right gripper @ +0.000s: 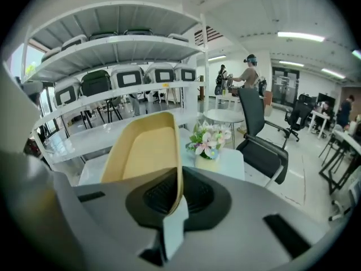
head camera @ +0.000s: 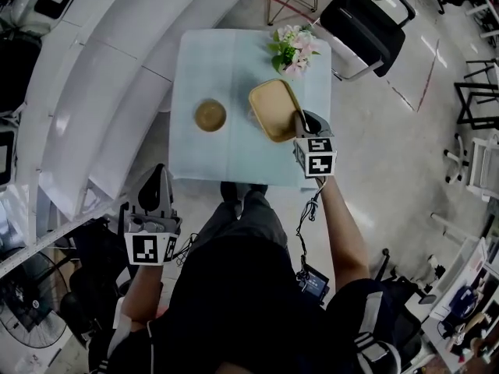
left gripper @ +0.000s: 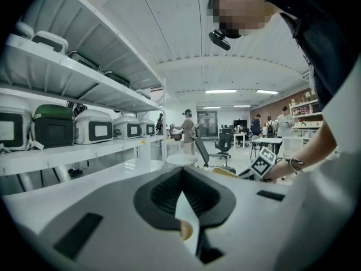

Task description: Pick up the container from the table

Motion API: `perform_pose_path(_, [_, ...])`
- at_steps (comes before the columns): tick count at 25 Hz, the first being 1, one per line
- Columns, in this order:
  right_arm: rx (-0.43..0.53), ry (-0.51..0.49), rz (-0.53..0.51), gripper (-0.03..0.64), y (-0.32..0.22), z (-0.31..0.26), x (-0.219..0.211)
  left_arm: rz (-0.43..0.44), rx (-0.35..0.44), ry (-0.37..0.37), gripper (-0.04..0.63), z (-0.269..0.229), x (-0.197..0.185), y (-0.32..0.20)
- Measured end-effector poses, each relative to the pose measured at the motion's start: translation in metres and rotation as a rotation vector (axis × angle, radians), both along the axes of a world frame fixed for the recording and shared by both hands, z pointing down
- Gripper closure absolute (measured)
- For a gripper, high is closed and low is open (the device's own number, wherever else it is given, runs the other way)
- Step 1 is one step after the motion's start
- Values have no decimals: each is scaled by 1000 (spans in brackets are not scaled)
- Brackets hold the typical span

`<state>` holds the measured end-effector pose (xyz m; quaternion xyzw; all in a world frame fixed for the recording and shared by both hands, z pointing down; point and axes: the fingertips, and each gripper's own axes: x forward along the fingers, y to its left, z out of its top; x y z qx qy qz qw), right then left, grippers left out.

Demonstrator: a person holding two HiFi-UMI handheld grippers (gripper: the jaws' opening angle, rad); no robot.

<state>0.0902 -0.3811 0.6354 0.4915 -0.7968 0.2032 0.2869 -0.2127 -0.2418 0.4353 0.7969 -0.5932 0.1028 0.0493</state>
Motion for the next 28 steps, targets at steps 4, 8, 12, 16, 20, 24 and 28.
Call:
perform_pose_path(4, [75,-55,42,607,14,-50,2,29,33,-10,592,-11,6,0])
perform_pose_path(8, [142,-92,61,607,27,-95,1,50,73,-30,592,-23,12,-3])
perform_pose_path(12, [218,-120,91,606,44,-138,3,67,114,-51,592,-33,17,-2])
perform_pose_path(16, [299,-122,116,606,63,-178,4,68,139,-56,592,-42,18,2])
perform_pose_path(20, [351,-140,141,606,81,-205,4,70,160,-63,592,-51,19,4])
perform_pose_path(24, [412,-159,154,606,98,-234,3,75,183,-68,592,-61,22,8])
perform_pose_path(28, [480,-166,166,606,112,-266,3,79,208,-53,592,-73,25,11])
